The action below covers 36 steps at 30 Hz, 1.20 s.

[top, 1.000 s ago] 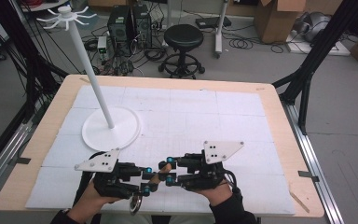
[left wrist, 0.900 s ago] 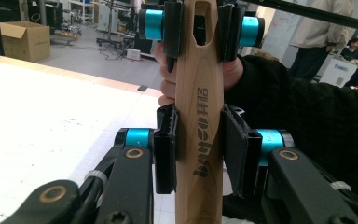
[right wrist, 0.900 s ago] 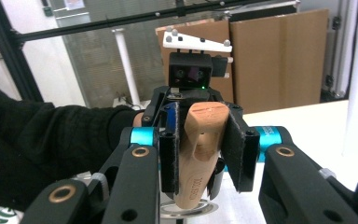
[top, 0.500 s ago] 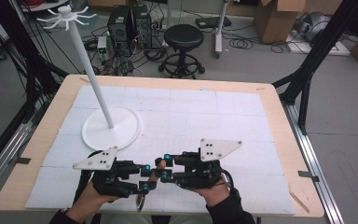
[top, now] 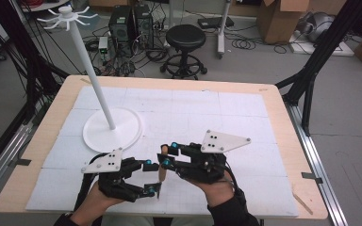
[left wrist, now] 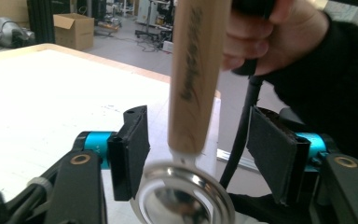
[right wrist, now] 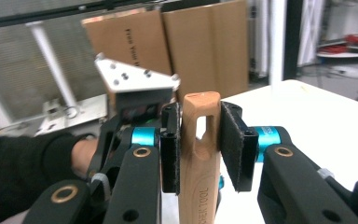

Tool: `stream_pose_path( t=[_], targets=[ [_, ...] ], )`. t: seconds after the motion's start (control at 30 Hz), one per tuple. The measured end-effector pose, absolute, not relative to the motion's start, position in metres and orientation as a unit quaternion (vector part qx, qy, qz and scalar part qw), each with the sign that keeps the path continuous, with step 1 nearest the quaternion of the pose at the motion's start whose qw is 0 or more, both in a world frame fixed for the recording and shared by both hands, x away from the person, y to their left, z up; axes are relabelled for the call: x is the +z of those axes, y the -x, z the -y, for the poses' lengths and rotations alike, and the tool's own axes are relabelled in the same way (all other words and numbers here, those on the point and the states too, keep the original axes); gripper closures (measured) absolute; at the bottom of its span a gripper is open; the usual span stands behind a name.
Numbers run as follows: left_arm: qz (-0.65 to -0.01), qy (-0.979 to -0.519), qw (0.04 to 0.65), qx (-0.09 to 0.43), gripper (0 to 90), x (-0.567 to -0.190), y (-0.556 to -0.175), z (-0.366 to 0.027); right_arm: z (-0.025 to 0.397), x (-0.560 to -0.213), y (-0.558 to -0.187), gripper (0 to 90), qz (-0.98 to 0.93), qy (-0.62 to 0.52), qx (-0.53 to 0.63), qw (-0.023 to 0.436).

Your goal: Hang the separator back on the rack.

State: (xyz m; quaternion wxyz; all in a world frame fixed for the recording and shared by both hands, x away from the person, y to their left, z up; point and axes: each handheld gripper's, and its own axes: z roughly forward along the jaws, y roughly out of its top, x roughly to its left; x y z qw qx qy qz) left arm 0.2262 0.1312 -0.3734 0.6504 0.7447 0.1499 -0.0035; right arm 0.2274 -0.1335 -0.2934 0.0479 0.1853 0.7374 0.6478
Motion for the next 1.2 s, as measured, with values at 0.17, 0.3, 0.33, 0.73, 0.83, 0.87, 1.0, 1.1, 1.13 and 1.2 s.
stream_pose_path(
  t=[0.17,0.3,0.33,0.73,0.83,0.87,1.0,1.1,1.13,1.2],
  targets=[
    [-0.169,-0.747,0.642,0.028,40.4,-0.371,-0.225,-0.131,0.127,-0.281,-0.223,70.2,-0.733,-0.221,0.637,0.088],
    [-0.178,-0.747,0.639,0.045,41.5,-0.369,-0.224,-0.131,0.120,-0.283,-0.220,70.2,-0.734,-0.233,0.630,0.096],
    [-0.179,-0.747,0.638,0.048,41.8,-0.369,-0.223,-0.131,0.118,-0.285,-0.219,70.2,-0.734,-0.235,0.629,0.098],
    [-0.182,-0.767,0.614,0.046,69.3,-0.369,-0.223,-0.130,0.104,-0.295,-0.217,70.1,-0.730,-0.243,0.632,0.088],
    [-0.181,-0.772,0.608,0.044,70.1,-0.369,-0.223,-0.130,0.103,-0.298,-0.216,70.1,-0.729,-0.246,0.633,0.084],
    [-0.182,-0.773,0.606,0.043,70.2,-0.369,-0.224,-0.130,0.103,-0.298,-0.216,70.1,-0.729,-0.248,0.633,0.083],
    [-0.179,-0.774,0.606,0.034,70.4,-0.367,-0.224,-0.130,0.106,-0.301,-0.218,69.6,-0.722,-0.254,0.640,0.072],
    [-0.174,-0.770,0.614,0.021,70.5,-0.366,-0.224,-0.132,0.109,-0.301,-0.221,51.3,-0.714,-0.239,0.657,0.050],
    [-0.171,-0.767,0.618,0.016,70.5,-0.366,-0.224,-0.132,0.110,-0.300,-0.222,37.6,-0.714,-0.235,0.658,0.048],
    [-0.160,-0.762,0.628,-0.001,70.5,-0.365,-0.225,-0.134,0.116,-0.300,-0.227,28.5,-0.715,-0.215,0.664,0.047]
  ],
)
